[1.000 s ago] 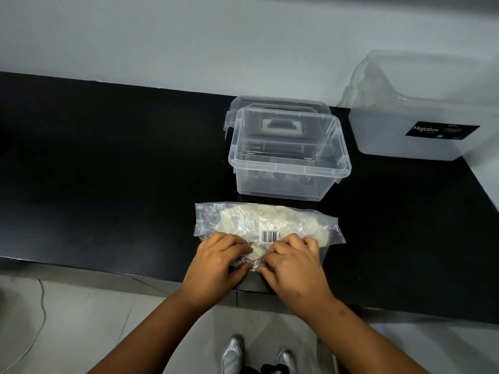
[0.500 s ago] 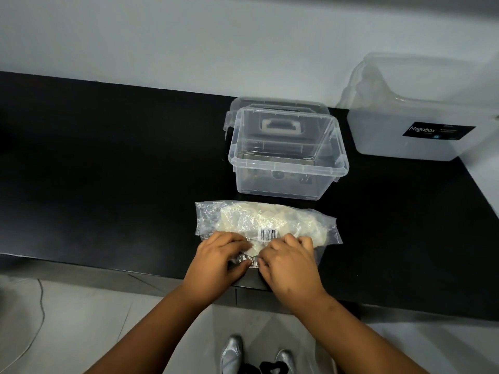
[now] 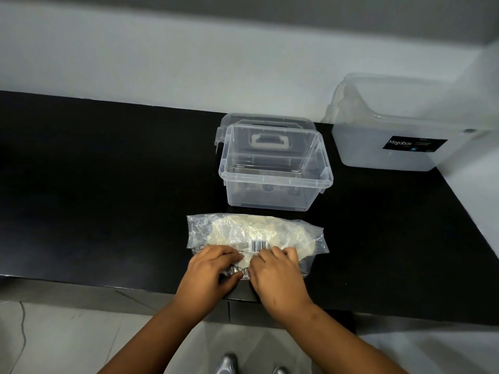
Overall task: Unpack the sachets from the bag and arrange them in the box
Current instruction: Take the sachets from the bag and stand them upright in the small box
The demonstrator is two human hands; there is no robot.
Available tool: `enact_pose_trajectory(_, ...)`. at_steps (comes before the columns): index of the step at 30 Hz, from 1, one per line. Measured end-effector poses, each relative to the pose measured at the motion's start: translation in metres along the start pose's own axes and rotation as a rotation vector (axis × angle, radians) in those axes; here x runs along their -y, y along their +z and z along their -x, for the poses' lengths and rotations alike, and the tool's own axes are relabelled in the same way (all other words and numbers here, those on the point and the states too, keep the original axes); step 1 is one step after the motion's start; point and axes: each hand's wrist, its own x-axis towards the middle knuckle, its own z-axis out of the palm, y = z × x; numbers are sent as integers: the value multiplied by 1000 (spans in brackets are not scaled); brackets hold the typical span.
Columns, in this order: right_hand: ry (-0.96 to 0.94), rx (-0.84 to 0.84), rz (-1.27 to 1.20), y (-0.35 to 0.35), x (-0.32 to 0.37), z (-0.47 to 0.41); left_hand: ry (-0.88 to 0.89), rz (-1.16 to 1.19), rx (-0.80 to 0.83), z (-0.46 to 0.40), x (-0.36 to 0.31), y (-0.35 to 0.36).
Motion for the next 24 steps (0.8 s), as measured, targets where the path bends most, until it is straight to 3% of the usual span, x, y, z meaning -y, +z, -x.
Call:
enact_pose_trajectory(18, 54, 36, -45, -2, 3, 0, -21, 93, -1, 3, 1, 1)
enact_pose_trajectory(24, 66, 52, -285, -4, -11, 6, -28, 95, 4, 4, 2, 0)
